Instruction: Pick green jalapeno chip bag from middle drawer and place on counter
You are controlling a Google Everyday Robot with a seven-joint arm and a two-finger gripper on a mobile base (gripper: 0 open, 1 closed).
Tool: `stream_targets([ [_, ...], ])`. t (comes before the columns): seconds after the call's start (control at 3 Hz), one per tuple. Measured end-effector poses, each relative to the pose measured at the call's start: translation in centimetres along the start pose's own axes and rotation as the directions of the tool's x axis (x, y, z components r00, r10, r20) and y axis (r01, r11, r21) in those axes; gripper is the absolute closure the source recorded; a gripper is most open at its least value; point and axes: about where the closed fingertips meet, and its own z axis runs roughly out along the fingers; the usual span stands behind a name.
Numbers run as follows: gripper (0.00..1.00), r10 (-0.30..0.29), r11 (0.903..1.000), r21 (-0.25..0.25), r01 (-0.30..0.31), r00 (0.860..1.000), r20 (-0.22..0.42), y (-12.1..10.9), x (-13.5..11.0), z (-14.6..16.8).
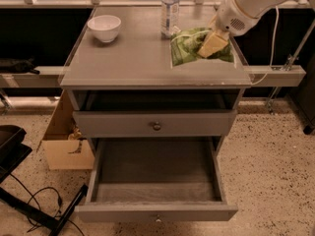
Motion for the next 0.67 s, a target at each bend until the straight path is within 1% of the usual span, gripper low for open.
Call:
stream_targets([
  [0.33,1.0,-0.002,0.9949,0.1,-0.003,0.998,0.057,-3.7,-0.3,1.3],
  [0.67,1.0,-0.02,0.9907,0.136,0.005,0.994,0.108,-5.8,-0.6,4.8],
])
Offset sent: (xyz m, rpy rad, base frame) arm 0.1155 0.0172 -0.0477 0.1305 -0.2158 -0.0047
